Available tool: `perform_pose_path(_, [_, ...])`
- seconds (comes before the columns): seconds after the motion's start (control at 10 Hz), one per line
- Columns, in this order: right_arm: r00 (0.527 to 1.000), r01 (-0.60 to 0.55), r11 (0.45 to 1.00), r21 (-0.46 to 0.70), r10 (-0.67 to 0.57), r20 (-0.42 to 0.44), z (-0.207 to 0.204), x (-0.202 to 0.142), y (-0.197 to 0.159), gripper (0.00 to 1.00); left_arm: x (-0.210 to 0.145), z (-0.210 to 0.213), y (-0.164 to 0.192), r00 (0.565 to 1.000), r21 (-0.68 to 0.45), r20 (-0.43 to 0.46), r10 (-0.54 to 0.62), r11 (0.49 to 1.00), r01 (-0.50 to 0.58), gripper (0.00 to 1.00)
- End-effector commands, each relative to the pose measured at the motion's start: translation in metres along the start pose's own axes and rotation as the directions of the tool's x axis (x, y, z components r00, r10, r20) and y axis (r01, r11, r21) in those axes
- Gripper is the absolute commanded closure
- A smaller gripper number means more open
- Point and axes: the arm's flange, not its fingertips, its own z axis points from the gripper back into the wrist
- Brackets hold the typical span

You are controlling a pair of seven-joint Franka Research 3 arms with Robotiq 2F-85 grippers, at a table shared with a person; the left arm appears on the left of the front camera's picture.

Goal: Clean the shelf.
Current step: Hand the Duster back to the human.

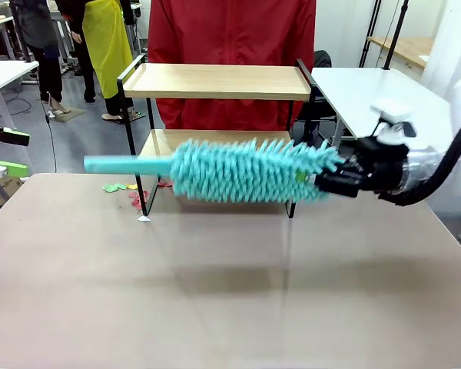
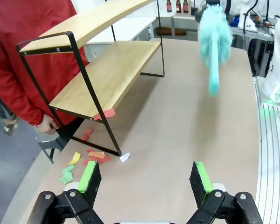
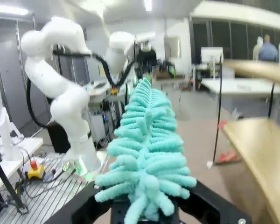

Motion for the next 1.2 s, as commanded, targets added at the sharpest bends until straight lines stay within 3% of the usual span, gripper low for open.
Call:
perform_pose_path(0.0, [0.981,-0.079,0.994,-0.071,0.091,0.172,0.017,0.029,0.024,0.84,-0.001,-0.002,0.003,0.999,0.010,0.033,-0.024,1.000,0.024,0.00])
perform_pose_path(0.2, [0.907,-0.083,0.962,-0.259,0.181,0.381,0.045,0.064,0.040,0.84,-0.001,-0.002,0.003,0.999,0.010,0.033,-0.024,1.000,0.024,0.00])
perform_pose_path(0.3, [0.867,-0.089,0.922,-0.378,0.258,0.427,0.061,0.079,0.050,0.84,-0.001,-0.002,0.003,0.999,0.010,0.033,-0.024,1.000,0.024,0.00])
perform_pose_path(0.5, [0.837,-0.079,0.773,-0.629,0.395,0.380,0.087,0.092,0.064,0.84,-0.001,-0.002,0.003,0.999,0.010,0.033,-0.024,1.000,0.024,0.00])
perform_pose_path(0.7, [0.830,-0.051,0.606,-0.794,0.468,0.304,0.111,0.093,0.080,0.84,-0.001,-0.002,0.003,0.999,0.010,0.033,-0.024,1.000,0.024,0.00])
perform_pose_path(0.9, [0.871,-0.014,0.397,-0.918,0.456,0.184,0.137,0.088,0.094,0.84,-0.001,-0.002,0.003,0.999,0.010,0.033,-0.024,1.000,0.024,0.00])
perform_pose_path(1.1, [0.929,0.002,0.261,-0.965,0.356,0.098,0.155,0.077,0.101,0.84,-0.001,-0.002,0.003,0.999,0.010,0.033,-0.024,1.000,0.024,0.00])
